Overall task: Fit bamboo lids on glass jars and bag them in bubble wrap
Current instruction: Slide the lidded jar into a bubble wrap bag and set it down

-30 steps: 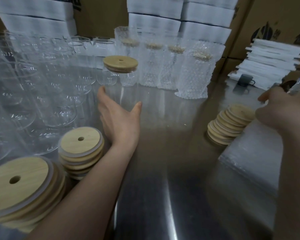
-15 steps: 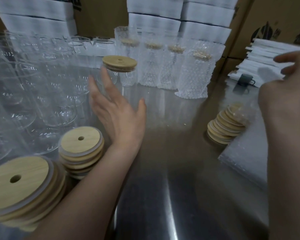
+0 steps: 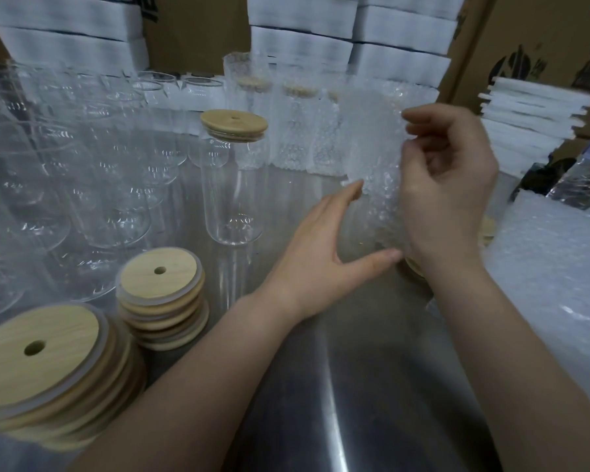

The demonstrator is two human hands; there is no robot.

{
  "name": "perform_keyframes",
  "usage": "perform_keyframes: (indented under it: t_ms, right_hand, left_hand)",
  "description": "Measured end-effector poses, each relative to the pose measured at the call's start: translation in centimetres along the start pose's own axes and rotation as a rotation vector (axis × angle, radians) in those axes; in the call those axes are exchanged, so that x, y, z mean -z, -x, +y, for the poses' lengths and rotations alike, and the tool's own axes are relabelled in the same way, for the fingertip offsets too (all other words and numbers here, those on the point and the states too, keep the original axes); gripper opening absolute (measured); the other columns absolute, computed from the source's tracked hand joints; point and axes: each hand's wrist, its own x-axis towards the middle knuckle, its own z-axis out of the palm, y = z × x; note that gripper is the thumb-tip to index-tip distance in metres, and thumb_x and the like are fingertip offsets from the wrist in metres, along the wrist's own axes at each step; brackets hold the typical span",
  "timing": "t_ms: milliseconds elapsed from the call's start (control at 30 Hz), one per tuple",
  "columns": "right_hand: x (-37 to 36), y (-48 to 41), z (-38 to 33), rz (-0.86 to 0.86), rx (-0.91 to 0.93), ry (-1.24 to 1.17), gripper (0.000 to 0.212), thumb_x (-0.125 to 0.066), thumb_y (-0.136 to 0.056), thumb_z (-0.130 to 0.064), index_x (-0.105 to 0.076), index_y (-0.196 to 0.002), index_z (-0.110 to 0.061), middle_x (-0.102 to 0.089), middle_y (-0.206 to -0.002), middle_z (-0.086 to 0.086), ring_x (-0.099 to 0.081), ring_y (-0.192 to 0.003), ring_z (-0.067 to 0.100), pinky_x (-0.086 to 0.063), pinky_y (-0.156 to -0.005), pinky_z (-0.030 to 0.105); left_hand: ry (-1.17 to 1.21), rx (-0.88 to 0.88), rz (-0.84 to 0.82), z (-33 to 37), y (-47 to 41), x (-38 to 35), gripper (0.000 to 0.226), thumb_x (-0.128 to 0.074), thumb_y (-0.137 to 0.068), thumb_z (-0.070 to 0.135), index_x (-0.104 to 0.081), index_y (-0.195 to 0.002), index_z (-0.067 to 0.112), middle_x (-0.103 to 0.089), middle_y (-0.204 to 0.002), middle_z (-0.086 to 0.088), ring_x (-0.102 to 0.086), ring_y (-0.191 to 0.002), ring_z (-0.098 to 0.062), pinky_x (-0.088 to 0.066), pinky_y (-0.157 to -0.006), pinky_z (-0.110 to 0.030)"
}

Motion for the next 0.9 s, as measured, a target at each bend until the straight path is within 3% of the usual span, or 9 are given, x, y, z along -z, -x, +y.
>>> perform_keyframes:
  t_ms: [100,200,267,333,467,567,700,767,900]
  right_hand:
    - [-0.6,0.4,0.3,-0.016,-0.035,-0.07,0.035,-0.053,-0.083,0.009,-0.061,-0.097,-0.022,-0.062,-0.099,0.008,-0.06,-0.086,0.012,-0.051,-0.075,0.03]
    - [-1.0,0.8,0.5,-0.039,-0.081,-0.135,0.034,-0.054,-0.084,0.009,-0.061,-0.096,-0.022,-0.062,-0.1,0.01,-0.061,-0.085,0.018,-0.056,-0.076,0.035]
    - [-1.4,1.1,0.6,-0.08,-0.149,-0.188,0.03,-0.055,-0.086,0.009,-0.062,-0.098,-0.018,-0.061,-0.102,0.01,-0.06,-0.086,0.015,-0.059,-0.077,0.036]
    - [-1.7,1.6,0.7,-0.135,-0.217,-0.213,0.026,-0.057,-0.088,0.005,-0.062,-0.101,-0.017,-0.061,-0.099,0.005,-0.061,-0.088,0.016,-0.059,-0.079,0.04]
    - [-1.9,2.3,0.9,-0.378,-0.295,-0.196,0.026,-0.068,-0.088,-0.017,-0.058,-0.111,-0.024,-0.063,-0.098,0.002,-0.062,-0.083,0.011,-0.052,-0.076,0.025]
    - [-2.2,2.9,1.5,-0.614,-0.326,-0.093,0.043,-0.075,-0.085,-0.029,-0.055,-0.123,-0.031,-0.06,-0.114,-0.002,-0.061,-0.1,0.013,-0.045,-0.082,0.013]
    - [-2.8,3.8,2.1,-0.736,-0.327,-0.056,0.053,-0.072,-0.087,-0.027,-0.05,-0.135,-0.031,-0.055,-0.125,-0.008,-0.053,-0.113,0.006,-0.034,-0.083,-0.001]
    - [-3.0,4.0,2.3,-0.763,-0.352,-0.057,0.05,-0.068,-0.09,-0.027,-0.051,-0.136,-0.033,-0.057,-0.125,-0.006,-0.053,-0.117,0.005,-0.037,-0.089,0.003]
    - [-3.4,4.4,2.4,-0.759,-0.331,-0.053,0.04,-0.062,-0.093,-0.019,-0.059,-0.131,-0.031,-0.065,-0.122,-0.004,-0.057,-0.117,0.007,-0.046,-0.103,0.032]
  left_hand:
    - [0.077,0.038,0.036,-0.6,-0.3,0.1,0.045,-0.074,-0.083,0.027,-0.06,-0.123,0.015,-0.067,-0.112,0.005,-0.06,-0.101,-0.005,-0.047,-0.098,-0.036]
    - [0.232,0.112,0.14,-0.8,-0.6,-0.2,0.01,-0.065,-0.084,0.012,-0.066,-0.094,0.012,-0.07,-0.079,-0.001,-0.063,-0.075,-0.016,-0.051,-0.079,-0.035]
    - [0.315,0.191,0.198,-0.9,-0.8,-0.3,0.022,-0.057,-0.089,-0.006,-0.066,-0.093,0.014,-0.069,-0.068,0.004,-0.064,-0.065,-0.012,-0.051,-0.071,-0.027]
    - [0.394,0.282,0.235,-1.0,-1.0,-0.2,0.03,-0.049,-0.091,-0.01,-0.064,-0.093,0.015,-0.066,-0.059,0.007,-0.06,-0.053,-0.007,-0.05,-0.058,-0.019]
    - [0.513,0.42,0.325,-1.3,-1.3,0.6,0.019,-0.05,-0.095,-0.003,-0.062,-0.088,0.011,-0.063,-0.059,0.002,-0.057,-0.049,-0.016,-0.048,-0.048,-0.021]
    - [0.528,0.448,0.349,-1.6,-1.3,1.0,0.01,-0.055,-0.097,0.006,-0.061,-0.09,0.007,-0.061,-0.068,-0.006,-0.06,-0.049,-0.015,-0.05,-0.049,-0.024]
    - [0.512,0.479,0.357,-2.1,-1.2,1.1,0.014,-0.054,-0.093,-0.002,-0.063,-0.084,0.006,-0.062,-0.063,0.0,-0.061,-0.049,-0.008,-0.054,-0.053,-0.025]
    - [0.519,0.489,0.362,-2.1,-1.3,1.0,0.007,-0.056,-0.092,-0.003,-0.063,-0.092,-0.005,-0.063,-0.07,-0.005,-0.062,-0.056,-0.012,-0.056,-0.056,-0.026]
    - [0.505,0.502,0.372,-2.2,-1.5,1.1,0.015,-0.063,-0.086,-0.007,-0.063,-0.1,-0.013,-0.067,-0.083,-0.026,-0.066,-0.07,-0.031,-0.059,-0.069,-0.044]
